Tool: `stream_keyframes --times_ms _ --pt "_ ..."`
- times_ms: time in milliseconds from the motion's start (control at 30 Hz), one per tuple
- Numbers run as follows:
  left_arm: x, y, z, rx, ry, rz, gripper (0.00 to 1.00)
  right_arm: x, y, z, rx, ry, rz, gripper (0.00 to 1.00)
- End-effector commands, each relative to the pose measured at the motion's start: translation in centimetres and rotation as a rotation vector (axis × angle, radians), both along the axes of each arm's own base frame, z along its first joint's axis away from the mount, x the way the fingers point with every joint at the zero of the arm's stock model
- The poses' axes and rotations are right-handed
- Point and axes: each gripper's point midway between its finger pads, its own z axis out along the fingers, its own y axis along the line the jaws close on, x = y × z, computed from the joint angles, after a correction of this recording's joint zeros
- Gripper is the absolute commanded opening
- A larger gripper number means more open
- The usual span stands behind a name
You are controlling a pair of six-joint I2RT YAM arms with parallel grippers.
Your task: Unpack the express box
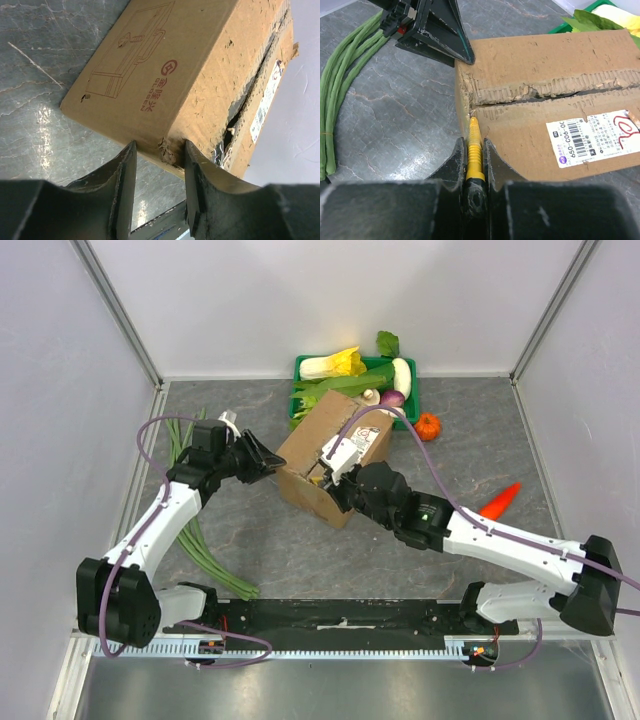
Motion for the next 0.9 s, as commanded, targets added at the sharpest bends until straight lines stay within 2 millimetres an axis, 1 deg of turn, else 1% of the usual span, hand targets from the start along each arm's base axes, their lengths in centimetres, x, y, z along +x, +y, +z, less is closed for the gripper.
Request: stream_keyframes --times_ms 0,67,133,200,233,267,300,333,433,467,533,567,600,633,667,700,733,767,800,833,867 --pt "-0.2 2.3 -2.5 0.085 0.060 0.087 0.34 -1.3 -3.5 -0.5 -0.097 0.034 -0.045 0.00" --pt "-0.1 2.0 -2.0 0.074 0.042 0.073 0.37 -1.2 -3.8 1.3 -0.063 0.015 -0.059 0.00" --pt "-0.1 1.7 -1.5 0.061 0.021 0.055 0.40 -1.2 -3.9 3.7 -0.008 -0.008 -0.061 0.00" --pt "0.0 1.2 -0.5 0.039 -0.013 0.028 0.48 -1.3 -3.9 5.2 0.036 -0.018 -0.069 0.00" --pt "0.1 1.0 -0.1 0.032 -0.030 0.017 0.51 -1.0 -4.1 6.5 0.066 -0.033 -0.088 0.00" --pt "0.0 0.7 0.5 0.017 -0.046 -0.002 0.57 -0.8 -4.3 7.1 0.081 -0.044 -0.107 0.00" --pt "0.2 0.5 1.2 0.007 -0.072 -0.016 0.62 -0.6 -4.5 7.9 0.108 -0.051 -0.132 0.00" --pt "0.0 0.1 2.0 -0.010 -0.097 -0.044 0.68 0.1 -5.4 8.6 0.122 -0.070 -0.193 0.00" --pt "-0.2 -0.5 3.8 -0.039 -0.166 -0.085 0.76 1.4 -6.9 10.0 0.149 -0.114 -0.308 0.00" --pt "-0.3 -0.6 4.8 -0.045 -0.199 -0.090 0.77 2.2 -8.3 10.2 0.136 -0.137 -0.393 0.00" --pt "-0.4 -0.6 5.9 -0.048 -0.246 -0.100 0.78 3.5 -9.5 10.3 0.112 -0.156 -0.483 0.00" --pt "-0.6 -0.5 6.6 -0.047 -0.273 -0.102 0.78 4.2 -10.2 10.0 0.089 -0.163 -0.535 0.00" --pt "-0.8 -0.5 6.9 -0.045 -0.284 -0.102 0.78 4.8 -10.8 10.1 0.086 -0.164 -0.568 0.00" --pt "-0.8 -0.2 6.9 -0.033 -0.293 -0.093 0.76 6.1 -12.0 10.0 0.092 -0.157 -0.617 0.00" --pt "-0.9 0.0 6.8 -0.025 -0.292 -0.082 0.75 7.1 -12.4 9.4 0.090 -0.141 -0.633 0.00" --pt "-1.2 0.3 7.0 -0.018 -0.300 -0.071 0.72 7.9 -12.2 9.1 0.106 -0.112 -0.608 0.00" --pt "-1.3 0.9 6.2 0.005 -0.278 -0.037 0.67 9.6 -14.0 8.8 0.118 -0.096 -0.660 0.00" --pt "-1.5 1.3 6.0 0.014 -0.276 -0.015 0.65 10.9 -14.1 7.6 0.095 -0.078 -0.671 0.00" --pt "-1.8 1.7 6.4 0.020 -0.296 0.010 0.63 11.9 -14.1 7.4 0.089 -0.066 -0.666 0.00" --pt "-2.0 2.7 5.3 0.046 -0.268 0.063 0.61 13.4 -15.7 6.9 0.076 -0.054 -0.715 0.00" --pt "-2.1 3.0 5.1 0.053 -0.265 0.085 0.59 14.5 -15.7 5.6 0.050 -0.028 -0.722 0.00"
